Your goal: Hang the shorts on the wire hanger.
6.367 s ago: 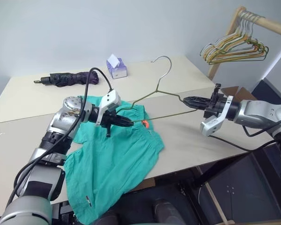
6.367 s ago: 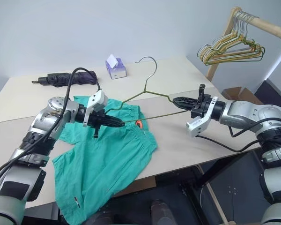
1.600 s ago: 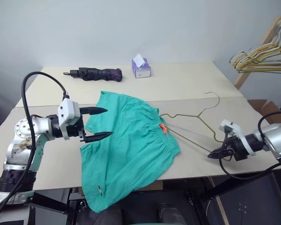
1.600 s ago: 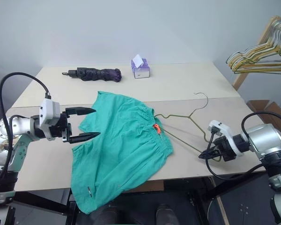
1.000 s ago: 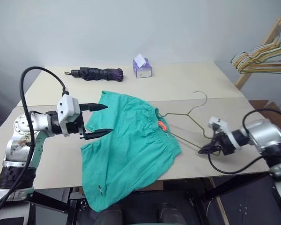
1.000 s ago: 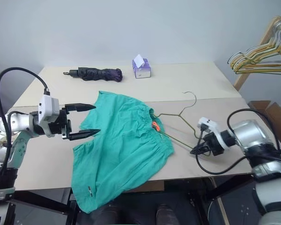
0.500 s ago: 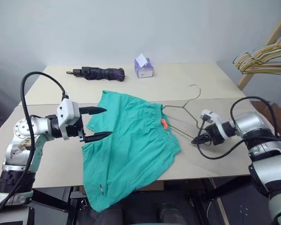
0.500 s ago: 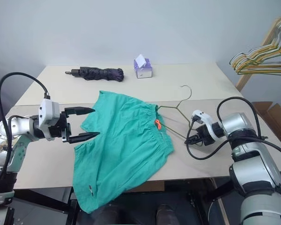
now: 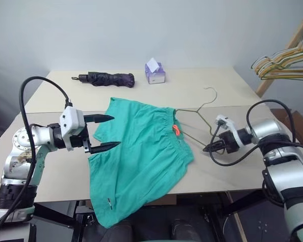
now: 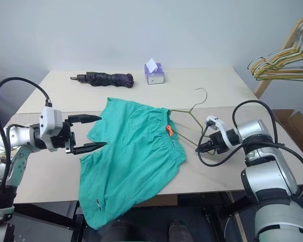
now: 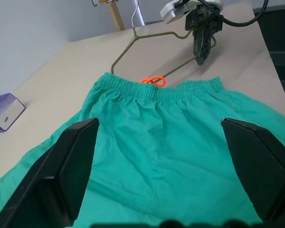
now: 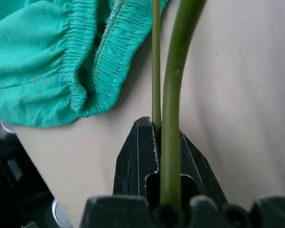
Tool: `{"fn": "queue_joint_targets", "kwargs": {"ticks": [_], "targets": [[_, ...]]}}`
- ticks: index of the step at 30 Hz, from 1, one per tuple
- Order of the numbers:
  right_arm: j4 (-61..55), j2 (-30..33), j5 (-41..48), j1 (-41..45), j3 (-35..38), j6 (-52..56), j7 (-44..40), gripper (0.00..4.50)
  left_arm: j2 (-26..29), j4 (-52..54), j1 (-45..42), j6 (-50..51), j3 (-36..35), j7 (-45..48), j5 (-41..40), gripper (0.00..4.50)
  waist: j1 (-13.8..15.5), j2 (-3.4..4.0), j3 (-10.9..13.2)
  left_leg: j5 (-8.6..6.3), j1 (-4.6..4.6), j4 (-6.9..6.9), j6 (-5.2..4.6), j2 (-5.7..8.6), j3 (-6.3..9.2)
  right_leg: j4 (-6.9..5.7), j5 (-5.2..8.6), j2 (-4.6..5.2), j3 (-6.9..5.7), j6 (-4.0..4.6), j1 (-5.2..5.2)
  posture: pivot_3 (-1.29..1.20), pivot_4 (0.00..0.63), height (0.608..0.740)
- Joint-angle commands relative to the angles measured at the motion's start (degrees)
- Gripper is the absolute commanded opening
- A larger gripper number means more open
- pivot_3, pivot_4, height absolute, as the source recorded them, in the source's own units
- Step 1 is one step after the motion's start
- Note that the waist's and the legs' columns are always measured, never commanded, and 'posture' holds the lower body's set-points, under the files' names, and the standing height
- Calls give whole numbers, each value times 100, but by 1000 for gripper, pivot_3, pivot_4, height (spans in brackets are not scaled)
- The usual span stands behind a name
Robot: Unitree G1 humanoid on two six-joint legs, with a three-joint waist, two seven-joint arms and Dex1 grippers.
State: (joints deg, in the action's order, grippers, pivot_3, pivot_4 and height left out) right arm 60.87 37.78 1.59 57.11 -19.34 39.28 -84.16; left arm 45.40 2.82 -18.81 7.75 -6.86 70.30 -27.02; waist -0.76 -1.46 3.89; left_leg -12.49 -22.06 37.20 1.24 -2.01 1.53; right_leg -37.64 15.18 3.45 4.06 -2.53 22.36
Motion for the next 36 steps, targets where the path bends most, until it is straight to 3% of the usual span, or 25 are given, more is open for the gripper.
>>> {"fn": "queue_joint_targets", "kwargs": {"ticks": [1, 7, 14, 21, 27, 36], "targets": [[-48, -59, 52, 198, 405, 27, 416, 0, 43, 99, -98, -111, -68, -5, 30, 4456, 0, 0, 0, 0, 0, 0, 0, 0, 0, -1, 0, 0, 0, 0, 0, 92, 5, 740], [-1257, 108, 76, -166, 684, 5, 734, 0, 40, 40, -158, -126, -39, 19, 51, 4456, -7, 0, 0, 0, -1, -1, 0, 0, 0, -2, 0, 0, 1, 1, 3, 76, 6, 740], [-4563, 444, -171, -1239, 1026, -299, 1997, 0, 140, -443, -578, -330, -68, 124, 193, 4456, 1, 0, 0, 0, -7, -1, 0, -1, 1, -4, 0, 0, -1, 0, 10, 37, 0, 740], [-7201, 623, -300, -2049, 585, -314, 2191, 0, 646, -1583, -1654, -703, -234, 474, 373, 4456, -114, 0, -1, 0, -28, 0, 1, -2, 0, -6, 0, -3, -1, -1, 36, -11, 0, 740], [-7804, 728, -437, -2066, 55, -197, 2095, 0, 647, -2060, -2395, -764, 103, 1317, 342, 4456, -172, -2, -2, 1, -28, 3, 1, -2, 0, -9, 2, -2, -4, -3, 33, -21, 0, 740], [-7727, 744, -343, -1636, -273, -9, 1817, 0, 50, -3290, -3084, -2317, 1273, 2217, 1376, 4456, -187, -2, -2, 1, -33, 6, 0, -2, 2, -10, 1, -4, -5, -1, 36, -36, 0, 740]]}}
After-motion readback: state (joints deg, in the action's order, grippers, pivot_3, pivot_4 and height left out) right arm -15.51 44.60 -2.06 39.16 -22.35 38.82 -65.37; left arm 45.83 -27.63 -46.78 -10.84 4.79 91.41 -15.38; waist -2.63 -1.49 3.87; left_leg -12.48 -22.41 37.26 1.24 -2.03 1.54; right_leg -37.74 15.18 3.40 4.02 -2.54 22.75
